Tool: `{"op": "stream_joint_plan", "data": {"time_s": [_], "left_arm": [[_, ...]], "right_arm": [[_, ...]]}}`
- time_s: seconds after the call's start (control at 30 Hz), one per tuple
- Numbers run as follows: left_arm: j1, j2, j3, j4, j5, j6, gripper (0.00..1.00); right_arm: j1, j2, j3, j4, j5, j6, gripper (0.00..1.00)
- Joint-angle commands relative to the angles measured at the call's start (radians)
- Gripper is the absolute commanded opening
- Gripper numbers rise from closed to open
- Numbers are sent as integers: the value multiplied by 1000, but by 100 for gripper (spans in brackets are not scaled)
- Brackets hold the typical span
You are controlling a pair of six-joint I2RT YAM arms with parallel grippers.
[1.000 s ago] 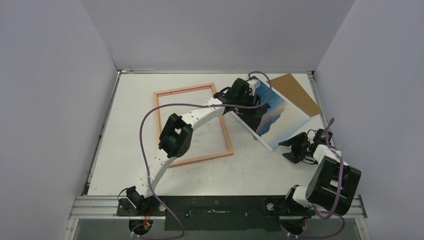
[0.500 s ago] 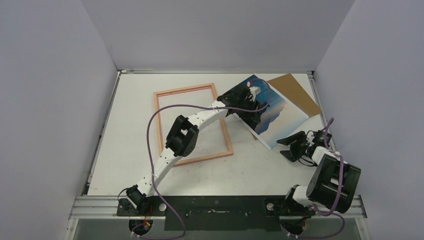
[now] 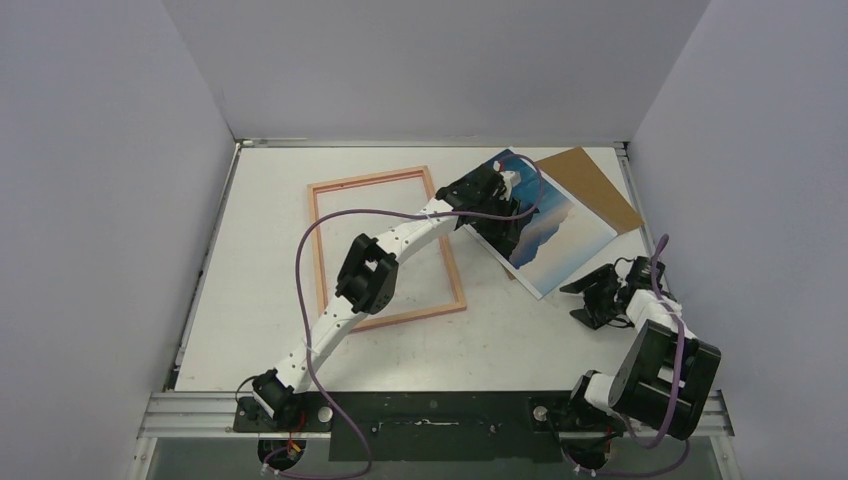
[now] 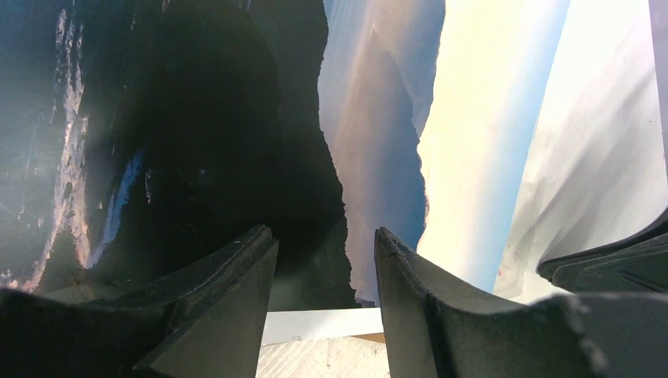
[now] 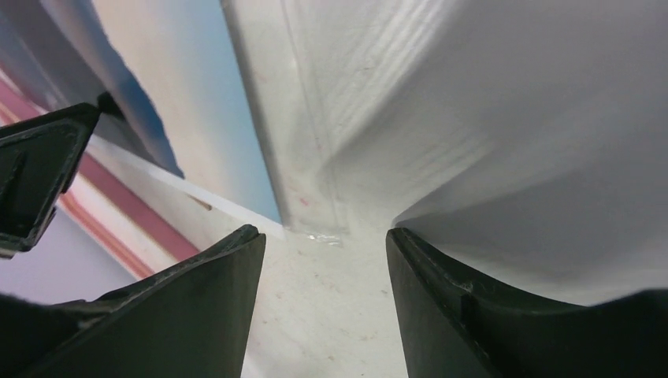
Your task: Put the photo into the frame
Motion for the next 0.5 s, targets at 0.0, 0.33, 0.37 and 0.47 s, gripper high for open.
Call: {"op": "stream_joint_plan", "data": {"time_s": [0.0, 0.33, 0.37, 0.47], "left_arm": [[23, 93, -17, -172, -84, 25, 49], [25, 97, -26, -168, -70, 23, 49], [24, 99, -28, -168, -70, 23, 49], [25, 103, -30, -170, -68, 23, 49]], "right_arm": [[2, -49, 9, -152, 234, -59, 62], [46, 122, -24, 26, 158, -1, 68], [52, 137, -22, 29, 160, 0, 68], [62, 179, -13, 33, 165, 4, 69]]}}
